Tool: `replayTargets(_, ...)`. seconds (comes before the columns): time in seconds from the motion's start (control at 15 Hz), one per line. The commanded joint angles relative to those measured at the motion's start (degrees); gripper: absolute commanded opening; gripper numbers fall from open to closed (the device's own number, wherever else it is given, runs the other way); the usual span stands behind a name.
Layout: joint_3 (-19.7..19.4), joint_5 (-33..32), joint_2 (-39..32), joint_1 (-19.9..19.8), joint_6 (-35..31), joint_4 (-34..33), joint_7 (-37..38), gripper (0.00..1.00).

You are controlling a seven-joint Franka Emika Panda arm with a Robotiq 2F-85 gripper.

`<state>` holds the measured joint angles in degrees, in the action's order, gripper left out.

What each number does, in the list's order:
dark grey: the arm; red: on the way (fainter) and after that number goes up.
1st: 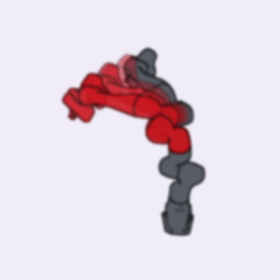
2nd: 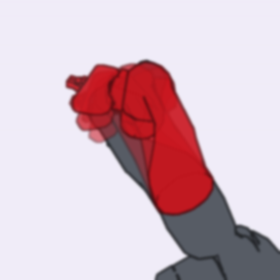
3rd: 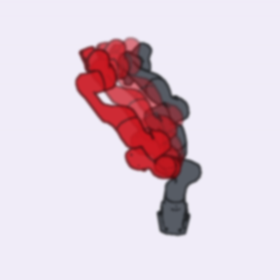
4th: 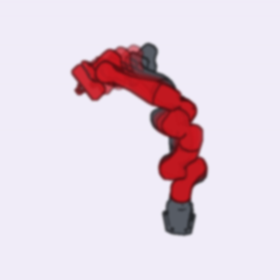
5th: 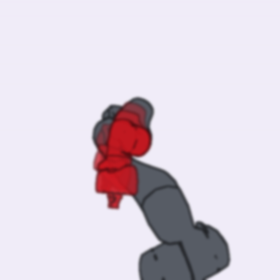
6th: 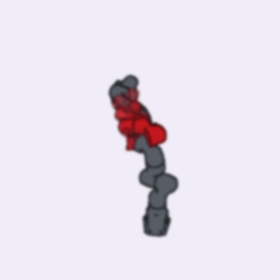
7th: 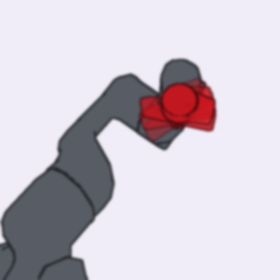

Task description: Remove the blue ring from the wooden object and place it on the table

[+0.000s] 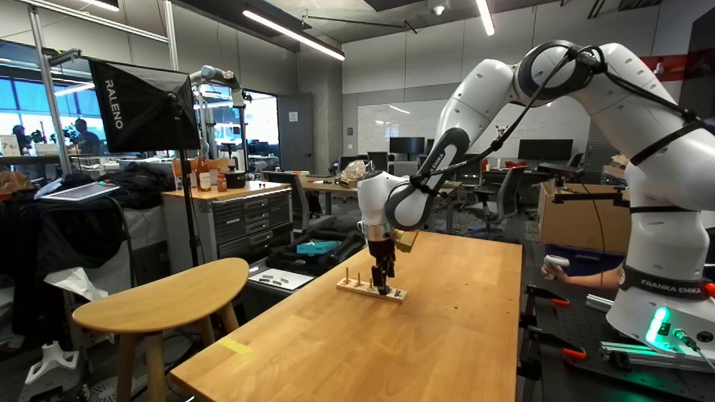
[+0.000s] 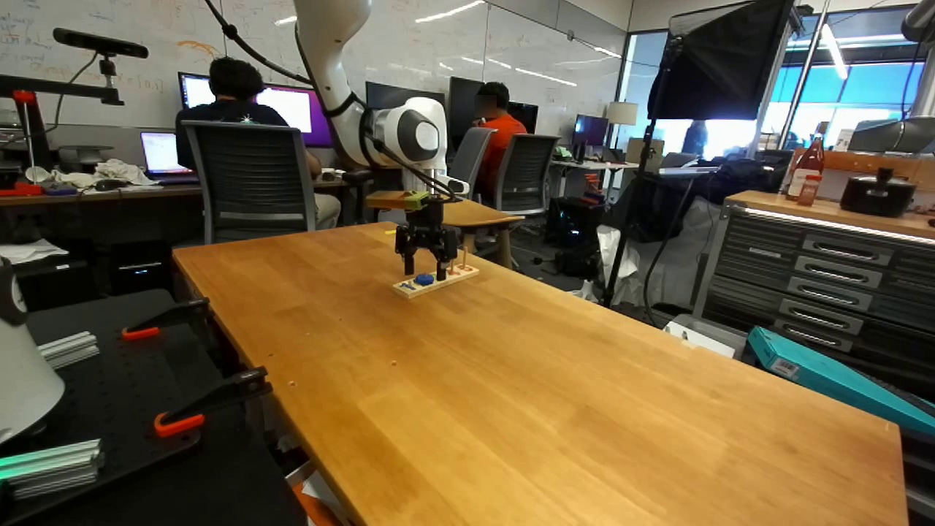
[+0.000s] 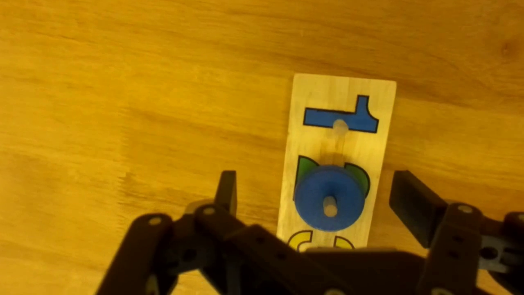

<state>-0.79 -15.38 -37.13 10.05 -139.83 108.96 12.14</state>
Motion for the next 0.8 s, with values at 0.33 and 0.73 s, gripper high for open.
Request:
replayTargets(0.33, -1.55, 0.02, -3.06, 1.79, -0.09, -5.24, 1.56, 0.26)
replayTargets(0.73, 0.79, 3.68, 0.35, 1.00, 5.19, -7.32, 0.28, 0.05)
